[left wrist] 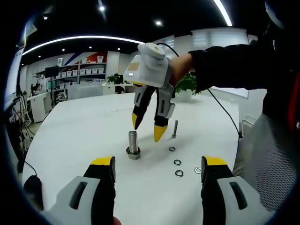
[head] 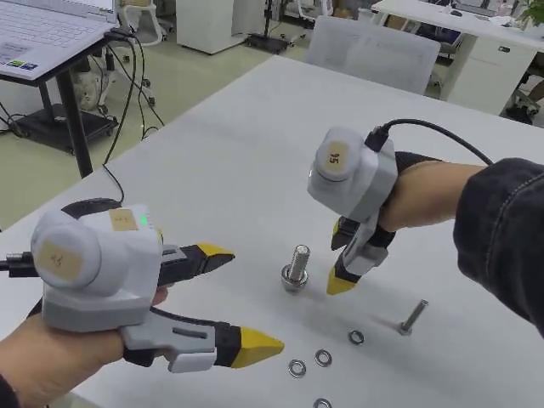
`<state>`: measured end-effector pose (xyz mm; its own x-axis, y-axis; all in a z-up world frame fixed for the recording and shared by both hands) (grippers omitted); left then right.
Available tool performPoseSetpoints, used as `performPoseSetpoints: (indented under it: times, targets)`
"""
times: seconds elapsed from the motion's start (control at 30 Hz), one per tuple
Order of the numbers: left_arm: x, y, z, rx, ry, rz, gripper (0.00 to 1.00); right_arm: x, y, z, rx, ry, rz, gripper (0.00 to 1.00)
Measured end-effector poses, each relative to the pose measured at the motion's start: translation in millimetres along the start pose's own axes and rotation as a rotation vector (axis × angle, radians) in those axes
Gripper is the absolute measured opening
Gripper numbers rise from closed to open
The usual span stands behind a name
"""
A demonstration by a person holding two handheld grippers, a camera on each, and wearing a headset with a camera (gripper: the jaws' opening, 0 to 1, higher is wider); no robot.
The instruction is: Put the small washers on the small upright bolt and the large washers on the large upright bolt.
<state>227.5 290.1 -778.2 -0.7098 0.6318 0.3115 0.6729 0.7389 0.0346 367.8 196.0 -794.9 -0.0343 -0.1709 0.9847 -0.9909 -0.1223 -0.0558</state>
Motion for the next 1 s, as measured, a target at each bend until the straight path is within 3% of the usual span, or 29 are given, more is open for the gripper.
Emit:
performPoseSetpoints:
  times: [0.47, 1.0]
  targets:
    - [-0.8, -4.7, -6.1, -0.02, -0.004, 0.021, 0.74, 7.7, 9.6, 22.4, -0.032, 0.001, 0.01, 0.45]
    - [-0.1, -9.0, -11.5, -0.04, -0.009, 0.036, 0.74, 10.9, 35.2, 37.5, -0.039, 0.003, 0.009, 0.45]
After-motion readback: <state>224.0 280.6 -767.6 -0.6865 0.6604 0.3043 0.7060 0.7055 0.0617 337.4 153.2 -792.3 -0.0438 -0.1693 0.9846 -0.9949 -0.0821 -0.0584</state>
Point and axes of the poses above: the centre of the closed fingertips' face, and the gripper's own axes: x roughly backward along the fingers, y roughly to its left, z roughly out of its underside, the point moved 5 cm from there along x, roughly backward along the fingers, and after that the axes turned 8 degrees about -x, right-handed, at the moved point
